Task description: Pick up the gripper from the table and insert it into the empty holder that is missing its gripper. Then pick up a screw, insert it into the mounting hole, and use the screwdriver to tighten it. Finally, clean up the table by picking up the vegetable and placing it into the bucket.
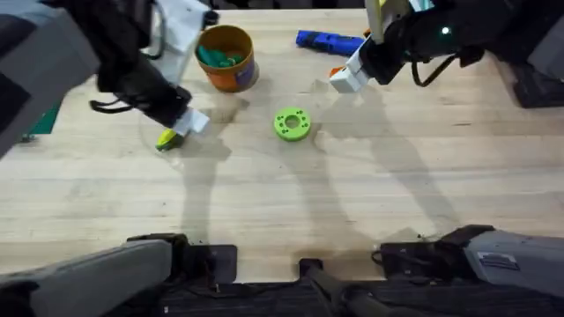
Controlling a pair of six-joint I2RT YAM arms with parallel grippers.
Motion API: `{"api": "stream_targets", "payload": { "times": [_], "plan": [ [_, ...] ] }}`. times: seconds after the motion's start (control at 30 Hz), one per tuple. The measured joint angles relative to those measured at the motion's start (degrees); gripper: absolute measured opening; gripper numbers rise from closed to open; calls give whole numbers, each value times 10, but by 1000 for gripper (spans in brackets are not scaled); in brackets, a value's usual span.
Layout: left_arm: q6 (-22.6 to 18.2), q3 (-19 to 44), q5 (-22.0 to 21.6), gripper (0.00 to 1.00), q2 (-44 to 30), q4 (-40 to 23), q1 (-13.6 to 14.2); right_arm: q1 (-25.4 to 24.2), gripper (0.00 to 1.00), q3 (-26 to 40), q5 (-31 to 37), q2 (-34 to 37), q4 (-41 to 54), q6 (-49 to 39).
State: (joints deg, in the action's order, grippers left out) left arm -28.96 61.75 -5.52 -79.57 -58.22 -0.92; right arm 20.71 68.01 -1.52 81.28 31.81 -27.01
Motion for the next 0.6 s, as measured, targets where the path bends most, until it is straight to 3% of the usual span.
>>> {"api": "stream_targets", "payload": {
  "times": [0.13,0.23,0.47,0.6],
  "plan": [
    [-57,0,55,987,-23,16,-70,0,973,0,0,0,0,0],
    [-87,0,82,987,-53,35,-105,0,973,0,0,0,0,0],
    [-122,0,104,987,-138,65,-122,0,973,0,0,0,0,0],
    [-128,8,91,987,-197,76,-122,0,973,0,0,0,0,0]
  ]
}}
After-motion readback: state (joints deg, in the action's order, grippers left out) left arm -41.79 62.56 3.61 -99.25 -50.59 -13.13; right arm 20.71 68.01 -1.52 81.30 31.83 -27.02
